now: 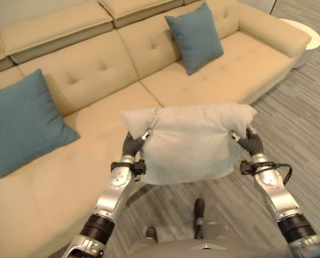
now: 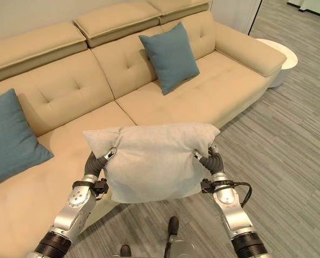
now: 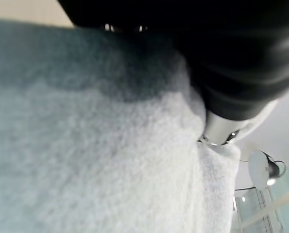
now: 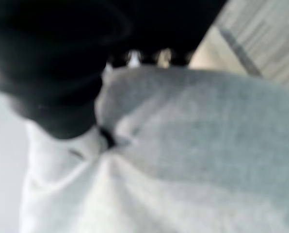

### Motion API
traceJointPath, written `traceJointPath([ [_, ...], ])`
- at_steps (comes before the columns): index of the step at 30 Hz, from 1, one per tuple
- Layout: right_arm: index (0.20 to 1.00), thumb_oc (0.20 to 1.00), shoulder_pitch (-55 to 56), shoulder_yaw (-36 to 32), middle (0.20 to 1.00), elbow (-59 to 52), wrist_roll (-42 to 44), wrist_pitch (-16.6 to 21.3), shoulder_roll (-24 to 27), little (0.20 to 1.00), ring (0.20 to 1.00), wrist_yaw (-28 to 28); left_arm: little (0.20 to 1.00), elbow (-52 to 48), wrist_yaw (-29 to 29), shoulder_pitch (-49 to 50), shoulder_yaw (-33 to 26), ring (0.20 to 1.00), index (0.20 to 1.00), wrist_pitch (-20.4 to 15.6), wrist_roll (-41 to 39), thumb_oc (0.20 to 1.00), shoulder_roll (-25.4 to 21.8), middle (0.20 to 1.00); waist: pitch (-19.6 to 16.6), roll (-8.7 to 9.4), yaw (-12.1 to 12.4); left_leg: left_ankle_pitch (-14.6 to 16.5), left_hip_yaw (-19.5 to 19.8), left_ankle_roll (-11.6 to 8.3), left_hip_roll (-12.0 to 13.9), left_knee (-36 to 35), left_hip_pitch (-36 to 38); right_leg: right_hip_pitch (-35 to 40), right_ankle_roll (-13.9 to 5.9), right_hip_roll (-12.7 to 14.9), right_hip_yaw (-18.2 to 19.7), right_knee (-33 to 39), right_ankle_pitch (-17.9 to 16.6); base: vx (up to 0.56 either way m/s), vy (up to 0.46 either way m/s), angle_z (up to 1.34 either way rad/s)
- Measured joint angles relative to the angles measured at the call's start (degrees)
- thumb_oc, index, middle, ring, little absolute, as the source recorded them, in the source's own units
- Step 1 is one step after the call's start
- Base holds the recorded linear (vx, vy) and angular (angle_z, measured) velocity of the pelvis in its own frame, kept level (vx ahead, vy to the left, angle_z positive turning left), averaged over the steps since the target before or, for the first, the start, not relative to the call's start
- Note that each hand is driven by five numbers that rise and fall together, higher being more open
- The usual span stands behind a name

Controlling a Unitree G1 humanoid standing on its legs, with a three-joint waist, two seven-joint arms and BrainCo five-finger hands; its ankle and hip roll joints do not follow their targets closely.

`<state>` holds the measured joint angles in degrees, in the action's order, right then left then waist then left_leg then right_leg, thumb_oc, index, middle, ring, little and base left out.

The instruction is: Pick up all the scattered cushions and arrange them neatly on the sofa.

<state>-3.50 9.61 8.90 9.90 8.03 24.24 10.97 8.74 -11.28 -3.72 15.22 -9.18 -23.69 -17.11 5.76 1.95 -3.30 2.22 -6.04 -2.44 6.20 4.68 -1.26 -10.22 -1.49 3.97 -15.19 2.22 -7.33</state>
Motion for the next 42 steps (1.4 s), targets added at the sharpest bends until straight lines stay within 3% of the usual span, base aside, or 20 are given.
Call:
traceJointPath([
  [3,0.2,0.2,-0.7,-0.4,0.2,-0.2,0.0,0.0,0.7,0.2,0.2,0.2,0.2,0.0,0.0,-0.1,0.5,0.2,0.2,0.0,-0.3,0.2,0.2,0.2,0.2,1.03,0.6,-1.0,2.5,-2.34,1.3,11.5,-4.7,1.9,3.08,-0.8,-0.8,-0.5,2.5,0.11,-0.117,0.19],
  [5,0.2,0.2,-0.8,-1.2,0.2,-0.6,0.2,0.0,0.9,0.2,0.2,0.5,0.2,0.0,0.1,-1.7,0.7,0.2,0.2,0.0,-0.3,0.2,0.5,0.2,0.9,2.19,0.7,0.8,3.3,-3.64,1.0,21.4,-11.5,3.6,4.46,-1.2,-2.0,1.0,3.5,0.18,-0.059,0.25],
  [8,0.2,0.2,-0.9,-1.8,0.2,-0.7,0.2,0.0,0.9,0.2,0.2,0.7,0.2,0.0,0.1,-2.1,1.2,0.2,0.2,0.0,-0.4,0.2,0.6,0.2,1.4,3.11,0.5,1.4,-0.1,-3.21,-1.3,12.6,-15.2,5.3,4.79,-1.6,-3.7,3.0,3.8,0.11,0.011,0.2],
  [10,0.2,0.2,-0.9,-1.8,0.2,-0.6,0.2,0.0,0.8,0.2,0.2,0.7,0.2,0.0,0.1,-2.0,1.4,0.2,0.2,0.0,-0.4,0.2,0.4,0.2,1.8,2.78,0.9,-0.1,-2.4,-2.25,-1.5,9.5,-17.3,6.4,4.49,-2.6,-4.5,2.9,4.5,0.22,0.059,0.09],
  [12,0.2,0.2,-0.8,-1.8,0.2,-0.2,0.7,0.0,0.3,0.2,0.2,0.9,0.2,0.0,0.1,-2.0,1.6,0.2,0.2,0.0,-0.4,0.2,0.3,0.2,2.1,2.9,0.9,-1.7,-4.8,-3.1,-1.6,6.6,-18.6,7.4,4.64,-3.3,-4.6,3.0,6.1,0.27,0.12,-0.03],
  [13,0.2,0.2,-0.8,-2.0,0.2,0.0,1.3,-0.1,-0.8,0.2,0.2,0.9,0.2,0.0,0.1,-1.6,1.3,0.2,0.2,0.0,-0.5,0.2,0.1,0.2,2.1,2.68,1.4,-3.2,-5.9,-1.69,-1.0,3.1,-18.5,8.0,4.53,-4.5,-3.8,2.7,6.6,0.32,0.149,-0.31],
  [16,0.2,0.2,-0.2,-1.9,0.2,-0.1,1.3,-0.2,-1.6,0.2,0.2,0.6,0.2,0.0,0.2,-0.8,1.1,0.2,0.2,0.4,-0.5,0.2,-0.6,0.2,1.7,1.79,0.8,-4.3,-6.0,-0.03,-2.4,-0.1,-14.2,10.8,3.13,-4.8,-2.8,2.9,8.1,0.26,0.163,-0.29],
  [18,0.2,0.2,-0.1,-2.0,0.2,-0.2,1.5,-0.1,-1.2,0.2,0.2,0.6,0.2,0.0,0.9,-0.6,1.1,0.2,0.2,0.4,-0.5,0.2,-0.1,0.2,0.6,-0.67,0.8,-6.9,-5.8,3.47,-3.0,-3.3,-8.8,11.3,2.62,-5.4,-0.8,0.0,10.4,0.16,0.156,-0.32],
  [20,0.2,0.2,0.4,-2.2,0.2,-0.3,2.0,-0.1,-1.8,0.2,0.2,0.6,0.2,0.0,1.3,-1.2,1.1,0.2,0.2,0.6,-0.5,0.2,-0.6,0.2,0.7,-0.35,0.1,-5.9,-5.9,5.47,-5.0,-3.4,-7.2,9.9,0.28,-2.7,-0.1,-5.8,12.7,0.14,0.169,-0.02],
  [23,0.2,0.2,0.4,-2.1,0.2,-0.3,2.2,-0.2,-2.5,0.2,0.2,0.4,0.2,0.0,1.4,-1.3,0.7,0.2,0.2,0.8,-0.5,0.2,-1.5,0.2,0.8,-0.39,0.7,-5.0,-5.8,6.7,-6.5,-3.5,-4.8,3.0,-2.24,1.7,1.2,-24.6,17.3,0.06,0.109,0.03],
  [25,0.2,0.2,0.2,-1.7,0.2,-0.3,2.2,-0.2,-3.4,0.2,0.2,0.1,0.2,0.0,1.3,-1.3,0.2,0.2,0.2,0.7,-0.5,0.2,-2.2,0.2,0.7,-0.22,1.4,-3.3,-5.8,8.44,-8.2,-3.5,-2.8,-2.2,-5.52,5.7,2.5,-37.0,19.1,0.12,0.056,0.2],
  [28,0.2,0.2,-0.8,-0.6,0.2,-0.3,2.1,-0.2,-3.6,0.2,0.2,-1.0,0.2,0.0,1.1,-1.3,-1.3,0.2,0.2,0.7,-0.5,0.2,-2.8,0.2,1.3,-0.77,2.0,-0.9,-5.1,8.68,-8.8,-4.1,-1.2,-5.2,-5.88,6.7,4.6,-35.5,19.6,0.2,0.006,0.14],
  [29,0.2,0.2,-1.0,-0.2,0.2,-0.3,2.1,-0.2,-3.6,0.2,0.2,-1.4,0.2,0.0,0.9,-1.6,-2.1,0.2,0.2,0.7,-0.5,0.2,-2.8,0.2,1.6,-1.11,1.6,-0.9,-4.4,8.56,-8.8,-4.2,-1.1,-6.3,-5.55,5.8,7.2,-30.2,19.5,0.12,-0.033,0.14],
  [31,0.2,0.2,-1.0,0.1,0.2,-0.3,2.1,-0.2,-3.6,0.2,0.2,-1.5,0.2,0.0,0.9,-1.8,-2.4,0.2,0.2,0.4,-0.5,0.2,-3.4,0.2,1.7,-0.96,1.7,-0.9,-4.5,8.33,-9.0,-4.1,-0.8,-7.6,-5.45,5.0,8.3,-23.7,16.9,0.18,-0.088,0.22],
  [33,0.2,0.2,-1.0,0.2,0.2,-0.1,2.1,-0.2,-3.5,0.2,0.2,-1.6,0.2,0.0,0.9,-1.6,-2.4,0.2,0.2,0.3,-0.5,0.2,-3.4,0.2,1.9,-0.53,1.3,0.3,-2.8,7.25,-9.2,-4.3,0.0,-8.9,-5.07,4.5,9.5,-21.2,13.4,0.21,-0.129,0.35],
  [34,0.2,0.2,-1.0,0.1,0.2,0.0,2.1,-0.2,-3.6,0.2,0.2,-1.4,0.2,0.0,0.9,-1.6,-2.3,0.2,0.2,0.1,-0.5,0.2,-3.4,0.2,1.9,-0.24,-0.3,0.6,-0.9,6.66,-9.3,-4.3,0.0,-9.0,-6.66,2.6,15.9,-14.9,10.2,0.17,-0.134,0.59],
  [35,0.2,0.2,-1.0,0.0,0.2,0.0,2.1,-0.2,-3.6,0.2,0.2,-1.2,0.2,0.0,0.9,-1.6,-2.1,0.2,0.2,0.1,-0.5,0.2,-3.4,0.2,1.9,0.62,-0.7,0.5,-0.3,6.35,-9.7,-4.4,0.6,-8.5,-6.24,2.9,16.1,-11.5,7.4,0.23,-0.205,0.88],
  [36,0.2,0.2,-0.8,-0.1,0.2,0.5,2.1,-0.2,-3.4,0.2,0.2,-1.2,0.2,0.1,1.0,-0.7,-1.7,0.2,0.2,0.1,-0.4,0.2,-3.0,0.2,1.8,1.46,-1.4,1.5,1.6,4.58,-9.6,-4.3,2.0,-5.8,-3.53,3.0,15.9,-8.0,1.1,0.22,-0.223,0.53],
  [38,0.2,0.2,-0.8,-0.3,0.2,1.2,2.1,-0.2,-3.2,0.2,0.2,-1.0,0.2,0.1,1.3,0.1,-1.7,0.2,0.2,0.1,-0.4,0.2,-1.5,0.2,1.2,-0.11,-1.4,1.9,2.5,2.9,-6.8,-4.5,2.3,-3.7,-2.52,0.5,14.1,-5.7,1.1,0.18,-0.188,0.31],
  [42,0.2,0.2,-1.1,-1.8,0.2,1.2,2.3,-0.1,-2.8,0.2,0.2,-1.2,0.2,0.1,1.5,-0.3,-1.5,0.2,0.2,0.1,-0.4,0.2,0.0,0.2,1.2,-0.53,-2.0,0.4,4.5,-0.2,-3.0,-4.2,1.8,0.2,0.39,-2.4,9.4,-1.3,0.3,0.14,-0.19,0.46],
])
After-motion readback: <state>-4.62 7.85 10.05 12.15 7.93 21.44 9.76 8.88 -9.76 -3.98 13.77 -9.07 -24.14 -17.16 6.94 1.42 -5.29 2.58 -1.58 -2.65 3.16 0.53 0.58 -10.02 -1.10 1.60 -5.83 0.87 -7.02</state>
